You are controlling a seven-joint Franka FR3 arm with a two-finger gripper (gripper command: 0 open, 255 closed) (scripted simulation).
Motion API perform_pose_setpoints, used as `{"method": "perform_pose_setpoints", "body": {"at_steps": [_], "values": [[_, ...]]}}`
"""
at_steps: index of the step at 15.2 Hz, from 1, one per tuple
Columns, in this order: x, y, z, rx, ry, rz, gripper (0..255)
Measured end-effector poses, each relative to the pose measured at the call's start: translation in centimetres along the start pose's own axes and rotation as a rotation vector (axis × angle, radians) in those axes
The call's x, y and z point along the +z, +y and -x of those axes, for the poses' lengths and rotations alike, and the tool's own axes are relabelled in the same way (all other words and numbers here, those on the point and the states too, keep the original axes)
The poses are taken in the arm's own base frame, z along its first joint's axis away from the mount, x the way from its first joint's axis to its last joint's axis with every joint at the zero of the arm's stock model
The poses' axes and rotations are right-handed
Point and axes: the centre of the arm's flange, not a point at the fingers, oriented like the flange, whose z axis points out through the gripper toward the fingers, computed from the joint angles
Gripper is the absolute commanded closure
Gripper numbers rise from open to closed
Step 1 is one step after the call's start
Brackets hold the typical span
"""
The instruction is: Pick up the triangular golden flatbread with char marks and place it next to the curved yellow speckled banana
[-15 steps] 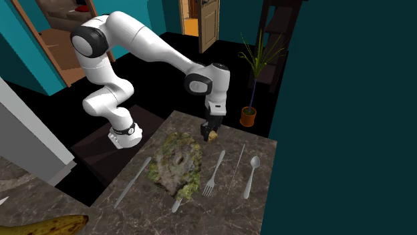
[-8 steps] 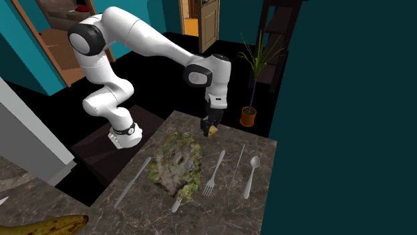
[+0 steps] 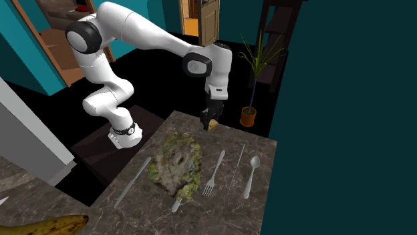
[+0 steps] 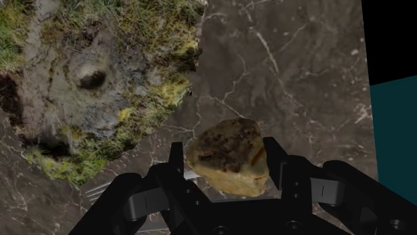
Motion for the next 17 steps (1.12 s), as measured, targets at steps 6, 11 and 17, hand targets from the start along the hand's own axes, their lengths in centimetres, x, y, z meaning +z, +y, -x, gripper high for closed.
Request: {"method": "perform_pose_setpoints", "body": {"at_steps": [6,11,17], "values": [[-3.1,0.9,0.0,0.000,0.000,0.000,255],[-5.5,1.5,-0.2,0.000,0.000,0.000,255],[-8.2,2.6,-0.3,0.000,0.000,0.000,255]]}}
